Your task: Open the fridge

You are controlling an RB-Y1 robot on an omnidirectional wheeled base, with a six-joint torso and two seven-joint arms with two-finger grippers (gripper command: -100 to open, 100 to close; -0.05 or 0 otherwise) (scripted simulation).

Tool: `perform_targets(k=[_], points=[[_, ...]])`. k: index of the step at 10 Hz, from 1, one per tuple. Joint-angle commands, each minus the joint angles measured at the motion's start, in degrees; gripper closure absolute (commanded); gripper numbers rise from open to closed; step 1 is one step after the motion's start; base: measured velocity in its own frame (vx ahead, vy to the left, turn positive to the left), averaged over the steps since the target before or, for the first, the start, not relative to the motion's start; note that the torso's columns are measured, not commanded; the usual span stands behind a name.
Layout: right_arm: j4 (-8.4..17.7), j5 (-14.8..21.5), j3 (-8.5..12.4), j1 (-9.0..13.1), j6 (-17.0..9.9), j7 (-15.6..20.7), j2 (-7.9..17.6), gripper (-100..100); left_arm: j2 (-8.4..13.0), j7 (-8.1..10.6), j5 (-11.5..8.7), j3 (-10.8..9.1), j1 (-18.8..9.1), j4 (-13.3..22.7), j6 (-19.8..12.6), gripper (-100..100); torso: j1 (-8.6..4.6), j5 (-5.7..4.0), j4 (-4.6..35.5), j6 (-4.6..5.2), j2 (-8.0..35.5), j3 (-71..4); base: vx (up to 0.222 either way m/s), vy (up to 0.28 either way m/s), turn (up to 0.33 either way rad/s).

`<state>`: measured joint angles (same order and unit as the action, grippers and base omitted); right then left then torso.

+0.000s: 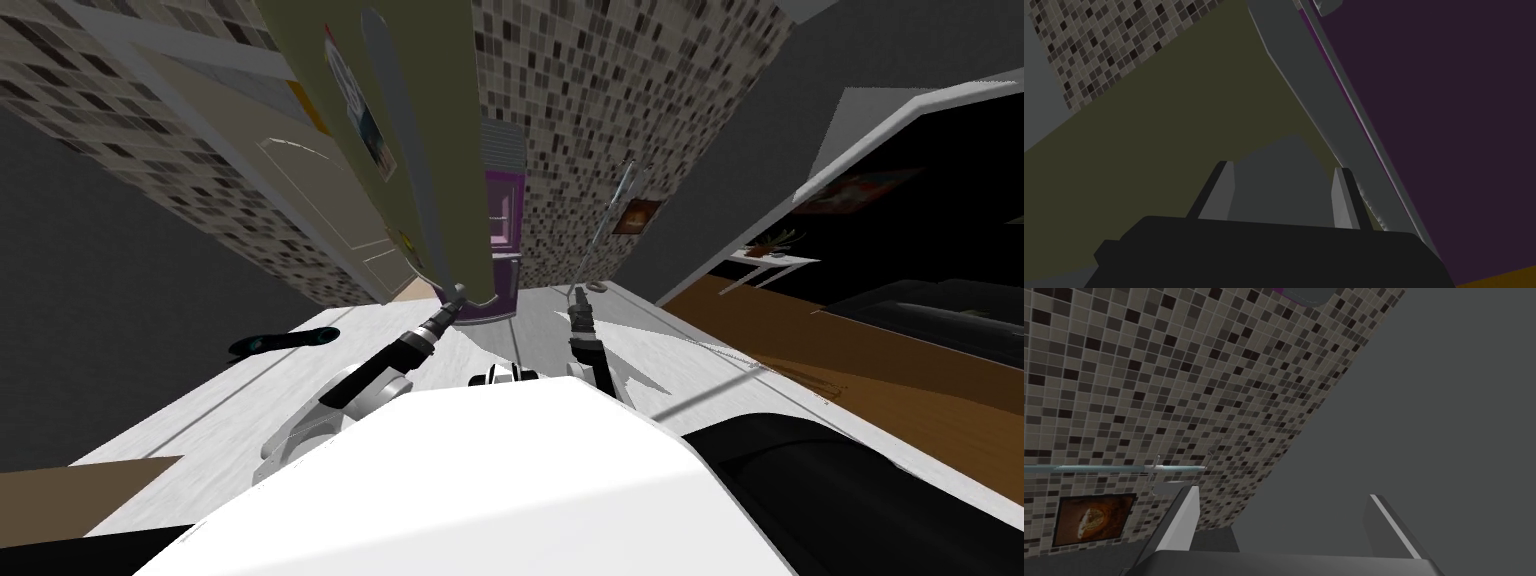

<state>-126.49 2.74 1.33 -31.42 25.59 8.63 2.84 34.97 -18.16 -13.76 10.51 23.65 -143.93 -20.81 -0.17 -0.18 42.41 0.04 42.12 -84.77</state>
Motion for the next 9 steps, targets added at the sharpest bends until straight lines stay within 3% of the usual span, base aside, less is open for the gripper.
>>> perform_targets(k=[1, 9], points=[[0.0, 0.0, 0.0, 0.0, 0.0, 0.0, 0.0, 0, 1.4, -0.36, -0.9, 0.95, -0.4, -0.7, 1.1, 100, 0.26, 0.13, 0.0, -0.02, 0.2, 0.2, -0.062, 0.236, -0.082], [0.0, 0.0, 0.0, 0.0, 0.0, 0.0, 0.0, 0, 5.1, -1.33, -3.3, 3.79, -1.2, -1.9, 3.8, 100, 0.60, 0.10, 0.3, -0.22, -0.1, -0.2, -0.098, 0.218, -0.072]])
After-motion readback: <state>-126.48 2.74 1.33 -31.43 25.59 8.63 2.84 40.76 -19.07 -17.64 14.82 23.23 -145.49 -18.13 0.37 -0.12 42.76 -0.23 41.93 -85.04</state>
